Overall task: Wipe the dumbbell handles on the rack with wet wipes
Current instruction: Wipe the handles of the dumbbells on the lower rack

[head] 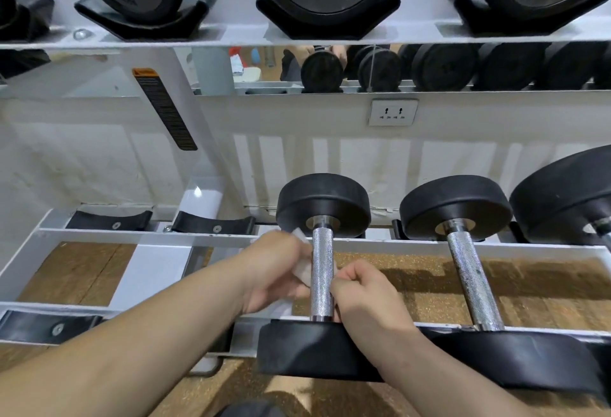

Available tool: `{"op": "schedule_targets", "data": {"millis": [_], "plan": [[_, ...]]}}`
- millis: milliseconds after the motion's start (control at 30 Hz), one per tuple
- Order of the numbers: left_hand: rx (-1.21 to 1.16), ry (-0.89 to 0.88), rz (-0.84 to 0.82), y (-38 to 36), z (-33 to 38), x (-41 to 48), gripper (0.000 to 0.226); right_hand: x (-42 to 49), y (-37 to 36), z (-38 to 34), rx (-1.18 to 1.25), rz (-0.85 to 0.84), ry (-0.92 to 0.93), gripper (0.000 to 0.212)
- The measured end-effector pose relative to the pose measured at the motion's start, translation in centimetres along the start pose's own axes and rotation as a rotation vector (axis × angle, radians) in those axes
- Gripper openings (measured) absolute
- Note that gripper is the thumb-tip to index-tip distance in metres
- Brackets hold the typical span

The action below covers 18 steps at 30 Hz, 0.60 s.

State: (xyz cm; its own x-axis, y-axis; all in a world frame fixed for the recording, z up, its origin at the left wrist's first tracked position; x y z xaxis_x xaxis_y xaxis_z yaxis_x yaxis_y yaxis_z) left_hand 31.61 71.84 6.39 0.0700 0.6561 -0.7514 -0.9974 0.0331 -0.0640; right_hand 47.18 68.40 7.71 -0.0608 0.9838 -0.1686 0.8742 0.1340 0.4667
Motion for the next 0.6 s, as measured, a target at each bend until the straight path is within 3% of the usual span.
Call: {"op": "schedule_targets", "data": {"millis": [167, 267, 367, 533, 600], "plan": [[-0.099, -0.038, 0.013, -0.9, -1.2, 0.3, 0.029, 0.2, 0.1, -0.4, -0.027, 0.006, 0.037, 0.012], [0.052, 0.047, -0.067, -0.5, -2.7, -0.8, 0.027, 0.2, -0.1, -0.3, -0.006, 0.009, 0.035, 0.008], [0.176, 0.106, -0.062, -0.1, -2.7, -1.3, 0.031, 0.2, -0.2, 0.0, 0.036, 0.021, 0.014, 0.019], [-0.224, -0.054, -0.005, -1.1, 1.3, -1.0, 0.031, 0.2, -0.3, 0.2, 0.062, 0.016, 0.006, 0.011], [-0.223, -0.082, -0.015, -2.0, 1.0, -1.1, 0.032, 0.3, -0.4, 0.1, 0.063, 0.021, 0.005, 0.017]]}}
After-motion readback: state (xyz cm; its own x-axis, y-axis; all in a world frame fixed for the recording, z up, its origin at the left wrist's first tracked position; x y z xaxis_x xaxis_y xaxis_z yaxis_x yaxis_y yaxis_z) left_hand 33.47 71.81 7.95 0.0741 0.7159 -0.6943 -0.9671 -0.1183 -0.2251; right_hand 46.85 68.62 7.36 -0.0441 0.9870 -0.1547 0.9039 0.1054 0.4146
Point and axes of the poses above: each hand's wrist, its own x-axis towards the middle knuckle, its own y-axis out of the back of the hand, z = x × y, the point moved 9 cm from there along x, towards the middle knuckle, and after that the axes turned 12 degrees about y, right-handed, at the moved point
